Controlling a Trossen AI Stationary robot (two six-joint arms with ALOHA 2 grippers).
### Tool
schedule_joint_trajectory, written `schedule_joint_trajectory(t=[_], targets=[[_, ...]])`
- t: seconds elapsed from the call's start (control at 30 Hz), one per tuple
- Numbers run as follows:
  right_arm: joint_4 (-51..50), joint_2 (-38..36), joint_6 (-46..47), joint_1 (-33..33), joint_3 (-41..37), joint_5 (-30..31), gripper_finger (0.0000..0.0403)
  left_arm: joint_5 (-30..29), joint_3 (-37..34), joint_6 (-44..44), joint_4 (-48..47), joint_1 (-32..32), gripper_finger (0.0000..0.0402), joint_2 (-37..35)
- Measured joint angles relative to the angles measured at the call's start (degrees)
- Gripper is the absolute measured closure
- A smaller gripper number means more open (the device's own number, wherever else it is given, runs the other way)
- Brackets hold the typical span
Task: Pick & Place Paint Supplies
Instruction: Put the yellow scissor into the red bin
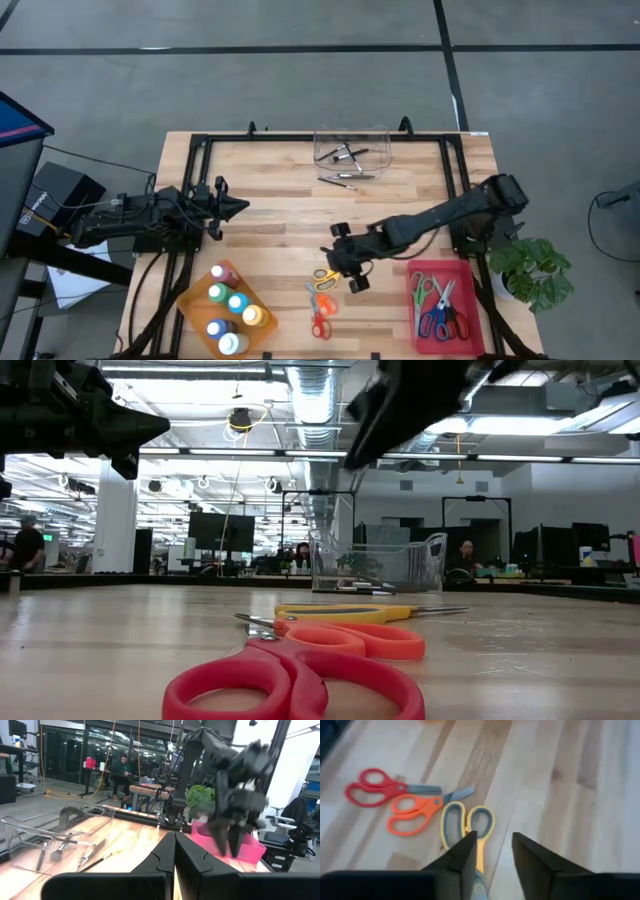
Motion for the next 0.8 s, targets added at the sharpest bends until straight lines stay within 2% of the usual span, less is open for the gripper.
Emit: schedule_joint_trajectory(t=[0.17, 0.27, 0.37, 0.53, 0.63, 0.7, 0.8], targets=[[-1.91, 8.57, -1.12, -2.15, 1.38, -7.23, 0.0197, 0.0, 0.0, 0.0, 0.48, 0.01, 0.0401, 0.71], [-4.3, 12.77, -1.33, -2.8, 4.12, -8.17, 0.0157, 0.0, 0.0, 0.0, 0.44, -0.01, 0.0401, 1.31], [-11.8, 17.22, -1.31, -3.33, 7.93, -8.23, 0.014, 0.0, -0.01, 0.0, 0.5, 0.0, 0.0402, 2.04], [-24.75, 22.55, -1.45, -4.24, 15.06, -7.93, 0.0138, 0.0, 0.0, 0.0, 0.48, -0.01, 0.0401, 3.6], [-27.15, 24.17, -1.48, -4.84, 16.68, -8.0, 0.014, 0.0, 0.0, 0.0, 0.52, -0.01, 0.0401, 4.67], [-27.13, 24.87, -1.51, -4.88, 16.68, -7.9, 0.0154, 0.0, 0.0, 0.0, 0.3, 0.01, 0.0402, 5.29], [-26.73, 25.95, -1.4, -4.88, 16.79, -7.25, 0.0203, 0.0, 0.0, 0.0, 0.39, -0.01, 0.0401, 6.5]])
